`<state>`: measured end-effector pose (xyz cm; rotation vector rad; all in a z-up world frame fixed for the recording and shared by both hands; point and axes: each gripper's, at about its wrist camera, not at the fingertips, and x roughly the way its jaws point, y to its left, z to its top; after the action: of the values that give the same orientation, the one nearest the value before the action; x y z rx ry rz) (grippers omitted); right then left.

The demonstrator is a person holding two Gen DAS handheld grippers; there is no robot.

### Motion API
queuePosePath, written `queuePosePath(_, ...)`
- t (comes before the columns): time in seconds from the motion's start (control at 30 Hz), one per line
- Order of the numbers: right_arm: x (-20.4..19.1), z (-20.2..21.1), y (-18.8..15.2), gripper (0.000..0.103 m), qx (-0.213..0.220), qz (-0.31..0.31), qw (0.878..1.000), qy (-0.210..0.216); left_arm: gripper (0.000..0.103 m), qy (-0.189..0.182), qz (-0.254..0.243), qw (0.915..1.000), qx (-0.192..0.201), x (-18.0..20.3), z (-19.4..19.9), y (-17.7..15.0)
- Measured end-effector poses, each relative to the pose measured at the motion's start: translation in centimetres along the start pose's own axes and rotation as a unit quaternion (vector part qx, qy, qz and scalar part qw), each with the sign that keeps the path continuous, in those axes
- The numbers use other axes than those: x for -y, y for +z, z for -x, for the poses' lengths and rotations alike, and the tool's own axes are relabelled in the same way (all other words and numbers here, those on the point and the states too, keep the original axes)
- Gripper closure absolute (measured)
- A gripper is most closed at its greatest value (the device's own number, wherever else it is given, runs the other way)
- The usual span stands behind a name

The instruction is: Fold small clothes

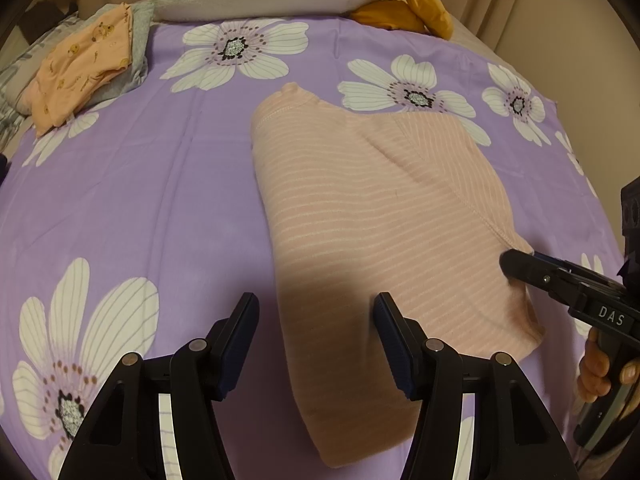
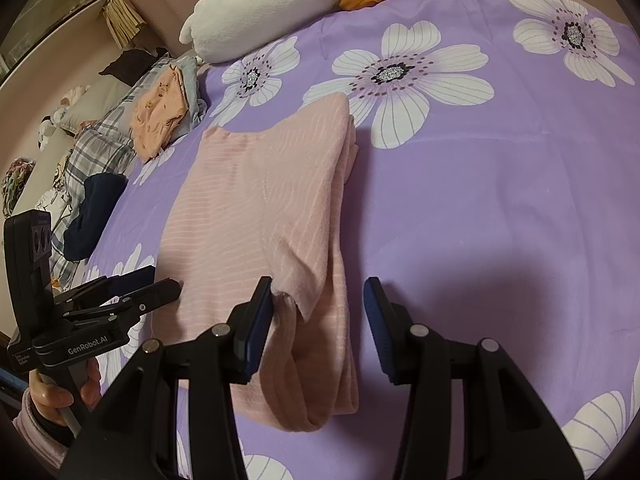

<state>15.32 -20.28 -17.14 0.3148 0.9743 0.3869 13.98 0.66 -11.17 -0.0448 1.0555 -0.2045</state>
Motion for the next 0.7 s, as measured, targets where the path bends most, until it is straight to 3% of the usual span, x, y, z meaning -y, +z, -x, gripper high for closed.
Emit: queuePosePath(0.7, 0.55, 0.22, -0.42, 0.056, -0.001, -0.002, 1.0, -0.002, 0.044, 0.003, -0.002, 1.0, 0.0, -0.14, 0.1, -0.45)
